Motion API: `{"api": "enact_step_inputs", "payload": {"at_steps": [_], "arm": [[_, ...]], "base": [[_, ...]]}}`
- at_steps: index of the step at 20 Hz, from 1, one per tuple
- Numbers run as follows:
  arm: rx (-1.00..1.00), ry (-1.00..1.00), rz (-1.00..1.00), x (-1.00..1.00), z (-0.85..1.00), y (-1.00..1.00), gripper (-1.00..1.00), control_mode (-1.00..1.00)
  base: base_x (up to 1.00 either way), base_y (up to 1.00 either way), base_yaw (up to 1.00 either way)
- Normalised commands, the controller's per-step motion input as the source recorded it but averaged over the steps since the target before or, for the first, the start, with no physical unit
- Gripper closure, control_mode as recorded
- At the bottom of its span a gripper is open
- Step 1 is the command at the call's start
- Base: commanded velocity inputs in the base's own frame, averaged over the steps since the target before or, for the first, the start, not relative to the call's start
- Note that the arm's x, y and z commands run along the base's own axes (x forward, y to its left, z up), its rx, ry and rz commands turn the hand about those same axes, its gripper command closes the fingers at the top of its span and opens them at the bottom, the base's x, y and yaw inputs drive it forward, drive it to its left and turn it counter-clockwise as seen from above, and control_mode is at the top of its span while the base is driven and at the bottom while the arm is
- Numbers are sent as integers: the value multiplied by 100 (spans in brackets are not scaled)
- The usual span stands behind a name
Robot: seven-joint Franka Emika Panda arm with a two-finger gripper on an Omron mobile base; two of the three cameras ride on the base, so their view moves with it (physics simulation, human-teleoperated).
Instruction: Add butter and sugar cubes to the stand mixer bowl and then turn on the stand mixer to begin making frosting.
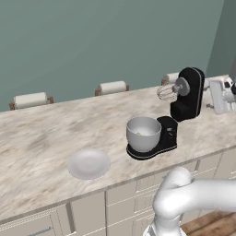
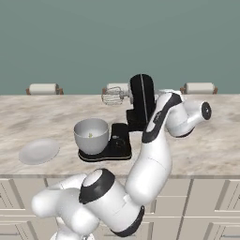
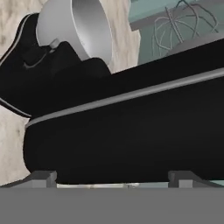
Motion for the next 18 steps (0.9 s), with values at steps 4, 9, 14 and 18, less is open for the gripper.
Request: {"api": "enact_step_inputs", "payload": {"at_steps": [4, 9, 14, 18], "arm": [[-22, 0, 20, -6, 0, 96, -100, -100], [-50, 0, 18, -1, -2, 100, -100, -100], [-67, 0, 18, -39, -39, 100, -100, -100], [-67, 0, 26, -86, -73, 100, -100, -100]], "base": [[0, 0, 0], [0, 0, 0], [0, 0, 0], [0, 0, 0]]}}
